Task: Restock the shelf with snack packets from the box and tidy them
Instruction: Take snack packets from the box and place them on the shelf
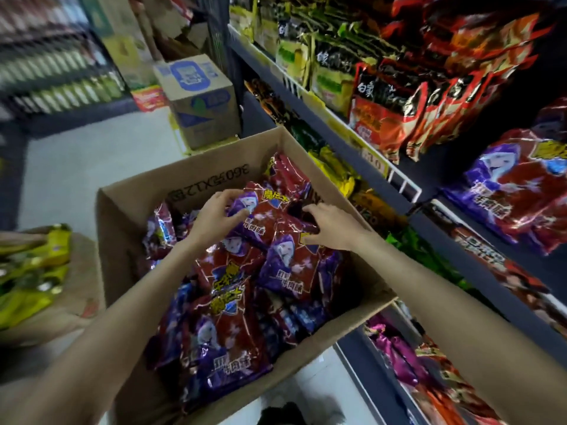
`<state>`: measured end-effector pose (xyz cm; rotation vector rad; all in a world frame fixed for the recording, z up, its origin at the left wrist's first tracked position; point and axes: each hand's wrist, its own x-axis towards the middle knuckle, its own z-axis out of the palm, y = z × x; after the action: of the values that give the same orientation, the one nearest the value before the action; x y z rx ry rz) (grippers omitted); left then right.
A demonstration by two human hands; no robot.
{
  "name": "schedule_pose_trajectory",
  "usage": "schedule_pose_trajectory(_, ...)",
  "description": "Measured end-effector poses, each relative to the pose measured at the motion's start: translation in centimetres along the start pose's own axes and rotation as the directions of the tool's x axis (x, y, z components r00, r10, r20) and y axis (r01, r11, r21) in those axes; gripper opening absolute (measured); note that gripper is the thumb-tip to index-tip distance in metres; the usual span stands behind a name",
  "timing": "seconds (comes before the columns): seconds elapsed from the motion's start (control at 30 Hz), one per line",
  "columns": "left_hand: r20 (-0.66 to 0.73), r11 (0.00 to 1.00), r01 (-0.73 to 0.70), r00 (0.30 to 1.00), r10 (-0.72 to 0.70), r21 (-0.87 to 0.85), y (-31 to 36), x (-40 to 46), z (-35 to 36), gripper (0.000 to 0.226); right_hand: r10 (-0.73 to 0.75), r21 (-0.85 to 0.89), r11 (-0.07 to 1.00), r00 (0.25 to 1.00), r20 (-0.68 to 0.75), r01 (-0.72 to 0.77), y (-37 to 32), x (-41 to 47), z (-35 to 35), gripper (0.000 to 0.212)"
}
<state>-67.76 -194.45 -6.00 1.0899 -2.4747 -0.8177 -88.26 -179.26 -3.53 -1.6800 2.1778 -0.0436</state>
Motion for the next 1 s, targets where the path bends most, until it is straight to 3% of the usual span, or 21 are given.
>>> schedule_pose_trajectory(0.07,0.014,0.997,0.061,0.998,-0.061,0.047,-1.2,1.6,0.7,0.063,0.034,0.012,0.999,0.990,0.138,-0.036,0.3,1.5,1.1,0.094)
schedule_pose_trajectory(0.13,0.075,0.986,0.124,0.988,-0.133,0.114,-1.6,3.2,1.3,0.082,0.049,0.034,0.998,0.982,0.185,-0.056,0.4,2.4,2.2,0.096)
schedule_pose_trajectory(0.27,0.200,0.974,0.166,0.960,-0.195,0.152,-1.7,5.0,2.4,0.096,0.011,-0.024,1.000,0.993,0.114,-0.009,0.3,2.8,3.4,0.085)
schedule_pose_trajectory(0.4,0.058,0.996,0.087,0.994,-0.088,0.028,-1.8,4.9,2.6,0.101,-0.072,0.102,0.993,0.996,0.044,0.067,-0.1,1.7,2.9,0.063)
schedule_pose_trajectory(0.5,-0.020,0.991,0.046,0.999,-0.049,-0.128,-1.1,4.1,1.7,0.099,-0.038,0.170,0.984,0.999,-0.034,0.043,-0.3,0.2,1.7,0.054)
schedule_pose_trajectory(0.67,-0.141,0.951,-0.154,0.983,0.120,-0.268,1.1,1.3,-0.4,0.068,0.110,0.419,0.908,0.977,-0.181,-0.024,-0.3,-4.0,-1.1,0.057)
schedule_pose_trajectory(0.87,-0.406,0.896,-0.408,0.859,0.312,-0.174,6.8,-1.2,-1.9,0.056,0.327,0.645,0.764,0.852,-0.409,0.016,1.5,-12.6,-4.7,0.039)
schedule_pose_trajectory(1.0,-0.448,0.812,-0.534,0.802,0.396,-0.237,12.1,-2.3,-1.4,0.051,0.507,0.701,0.710,0.643,-0.575,0.067,4.4,-18.3,-6.5,0.034)
